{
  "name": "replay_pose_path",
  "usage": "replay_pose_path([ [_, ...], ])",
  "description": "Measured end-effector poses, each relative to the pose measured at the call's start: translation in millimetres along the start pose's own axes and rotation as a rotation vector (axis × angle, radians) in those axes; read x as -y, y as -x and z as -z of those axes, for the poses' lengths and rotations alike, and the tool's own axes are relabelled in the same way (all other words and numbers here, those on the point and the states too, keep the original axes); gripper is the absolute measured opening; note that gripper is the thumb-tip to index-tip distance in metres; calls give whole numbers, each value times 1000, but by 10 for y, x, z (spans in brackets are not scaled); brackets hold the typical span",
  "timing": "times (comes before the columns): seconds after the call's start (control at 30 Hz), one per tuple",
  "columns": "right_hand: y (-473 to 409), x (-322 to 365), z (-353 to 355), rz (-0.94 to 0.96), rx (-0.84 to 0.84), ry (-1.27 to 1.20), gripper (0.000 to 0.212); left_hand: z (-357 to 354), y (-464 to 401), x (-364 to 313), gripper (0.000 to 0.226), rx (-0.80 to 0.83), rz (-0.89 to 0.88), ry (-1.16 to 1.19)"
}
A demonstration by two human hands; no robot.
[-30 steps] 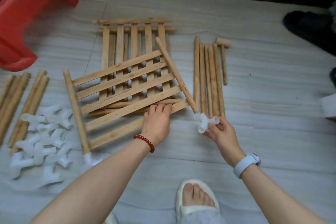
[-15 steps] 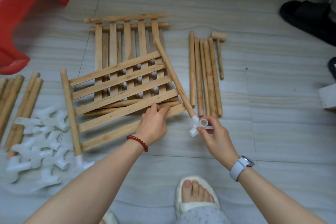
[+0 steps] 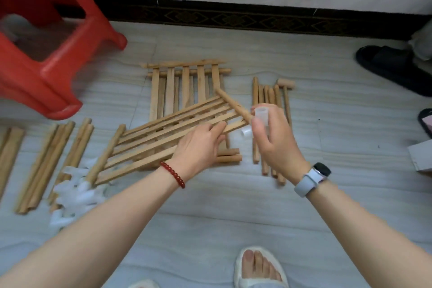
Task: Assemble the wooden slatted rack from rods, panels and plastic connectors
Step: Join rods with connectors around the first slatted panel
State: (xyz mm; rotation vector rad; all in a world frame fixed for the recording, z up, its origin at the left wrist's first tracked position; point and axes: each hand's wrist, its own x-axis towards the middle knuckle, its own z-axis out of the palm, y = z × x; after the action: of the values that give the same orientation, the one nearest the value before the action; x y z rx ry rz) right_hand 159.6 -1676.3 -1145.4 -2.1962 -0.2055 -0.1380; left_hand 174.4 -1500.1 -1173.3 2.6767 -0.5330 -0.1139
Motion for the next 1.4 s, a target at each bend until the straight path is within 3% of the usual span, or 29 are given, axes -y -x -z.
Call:
replay_pose_path([
  [0.13, -416, 675, 287, -70, -44, -102, 8, 749, -38, -117, 28, -4, -101, -170],
  [0.3, -411, 1163, 641, -225, 12, -145, 8, 1227, 311, -451, 17, -8, -240, -209],
  [0.63, 214, 1148, 665, -213, 276, 511, 29, 616, 807, -722, 29, 153, -197, -184],
  [0.8, 229, 1008, 623, -310, 118, 317, 31, 468, 793, -653, 34, 87, -251, -209],
  [1.1, 232, 934, 612, -108, 326, 318, 34, 478, 800, -611, 28, 30, -353, -187],
  [1.3, 303, 940, 582, -95, 276, 412, 25, 535, 814, -697, 36, 143, -240, -254],
  [1.4, 337, 1017, 570, -65, 227, 619, 21, 703, 872, -700, 35, 233, -216, -211],
])
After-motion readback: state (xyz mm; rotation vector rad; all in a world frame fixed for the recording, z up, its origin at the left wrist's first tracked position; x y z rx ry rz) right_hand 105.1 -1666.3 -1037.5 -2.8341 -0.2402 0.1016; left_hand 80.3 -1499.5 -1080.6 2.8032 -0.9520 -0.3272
